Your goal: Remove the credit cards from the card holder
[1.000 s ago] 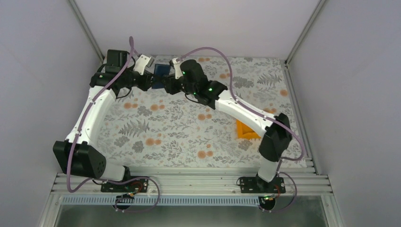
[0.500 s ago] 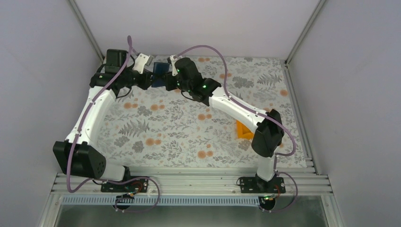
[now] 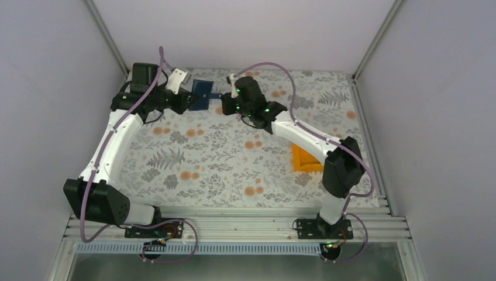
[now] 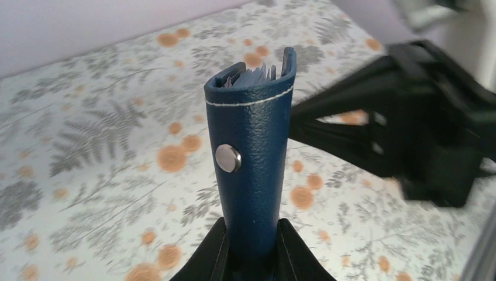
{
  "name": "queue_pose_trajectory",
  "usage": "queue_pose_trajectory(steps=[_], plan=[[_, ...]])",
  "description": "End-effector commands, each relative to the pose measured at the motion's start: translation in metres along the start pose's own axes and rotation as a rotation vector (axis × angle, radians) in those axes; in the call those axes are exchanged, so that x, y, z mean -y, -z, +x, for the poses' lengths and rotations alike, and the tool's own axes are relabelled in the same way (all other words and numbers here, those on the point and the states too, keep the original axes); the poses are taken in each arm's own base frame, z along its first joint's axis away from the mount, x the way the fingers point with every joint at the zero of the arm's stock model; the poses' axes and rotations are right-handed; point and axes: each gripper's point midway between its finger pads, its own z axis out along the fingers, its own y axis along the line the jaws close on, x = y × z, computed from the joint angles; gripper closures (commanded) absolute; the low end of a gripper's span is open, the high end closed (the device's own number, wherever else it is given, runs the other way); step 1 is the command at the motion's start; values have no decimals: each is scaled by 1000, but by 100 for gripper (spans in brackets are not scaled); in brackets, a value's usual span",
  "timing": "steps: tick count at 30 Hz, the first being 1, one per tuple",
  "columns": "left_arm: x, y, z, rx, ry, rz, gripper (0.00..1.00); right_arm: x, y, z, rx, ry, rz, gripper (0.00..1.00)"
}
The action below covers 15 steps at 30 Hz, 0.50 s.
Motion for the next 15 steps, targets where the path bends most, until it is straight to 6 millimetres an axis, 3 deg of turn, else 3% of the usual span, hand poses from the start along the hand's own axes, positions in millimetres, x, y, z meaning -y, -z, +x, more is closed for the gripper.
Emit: queue_pose_trajectory(steps=[1,2,4,8,13,15], plan=[[16,28,-23,79,-81,22,98,72,25,-9,16,-12,75,96],[18,29,-24,79,-92,32,98,71,29,-9,10,5,21,96],[29,31,-23,73,-132,92,98,50,45,-13,14,90,-155,95],[60,49,-27,86,-207,221,98,9,80,-18,34,259,-388,65],[66,91,-62,151,-290,96,98,-35,137,-39,129,384,-636,43],[82,110,-75,189,-332,119,98,-51,155,-53,166,414,-707,38]])
